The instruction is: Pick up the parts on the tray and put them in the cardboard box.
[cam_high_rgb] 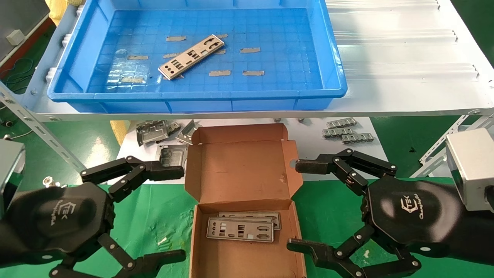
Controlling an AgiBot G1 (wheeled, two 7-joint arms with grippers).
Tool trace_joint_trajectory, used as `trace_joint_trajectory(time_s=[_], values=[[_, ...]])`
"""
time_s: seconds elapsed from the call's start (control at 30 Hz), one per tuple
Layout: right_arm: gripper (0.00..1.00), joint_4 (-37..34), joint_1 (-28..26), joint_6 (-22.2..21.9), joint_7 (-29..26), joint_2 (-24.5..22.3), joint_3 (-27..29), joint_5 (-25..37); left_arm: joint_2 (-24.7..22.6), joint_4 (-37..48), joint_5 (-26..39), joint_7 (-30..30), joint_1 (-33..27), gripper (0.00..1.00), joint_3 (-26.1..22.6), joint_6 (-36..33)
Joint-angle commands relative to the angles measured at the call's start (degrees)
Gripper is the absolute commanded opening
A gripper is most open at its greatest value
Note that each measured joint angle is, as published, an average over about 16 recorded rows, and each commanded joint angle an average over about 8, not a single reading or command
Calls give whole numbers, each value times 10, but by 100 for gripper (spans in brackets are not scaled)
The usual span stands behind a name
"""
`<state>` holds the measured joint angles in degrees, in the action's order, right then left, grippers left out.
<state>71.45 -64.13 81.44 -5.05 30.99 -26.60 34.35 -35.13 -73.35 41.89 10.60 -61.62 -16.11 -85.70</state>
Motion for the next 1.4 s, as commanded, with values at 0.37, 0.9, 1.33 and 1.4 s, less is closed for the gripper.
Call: trace_joint_trajectory(time_s=[0.37, 0.9, 1.33, 1.4], values=[[100, 0, 0, 0, 0, 0, 0, 0, 0, 1, 0, -1, 0, 100, -1, 0], [100, 0, 0, 0, 0, 0, 0, 0, -1, 2, 1, -1, -1, 100, -1, 0], [100, 0, 0, 0, 0, 0, 0, 0, -1, 2, 1, -1, -1, 100, -1, 0], [100, 0, 0, 0, 0, 0, 0, 0, -1, 2, 1, -1, -1, 100, -1, 0]])
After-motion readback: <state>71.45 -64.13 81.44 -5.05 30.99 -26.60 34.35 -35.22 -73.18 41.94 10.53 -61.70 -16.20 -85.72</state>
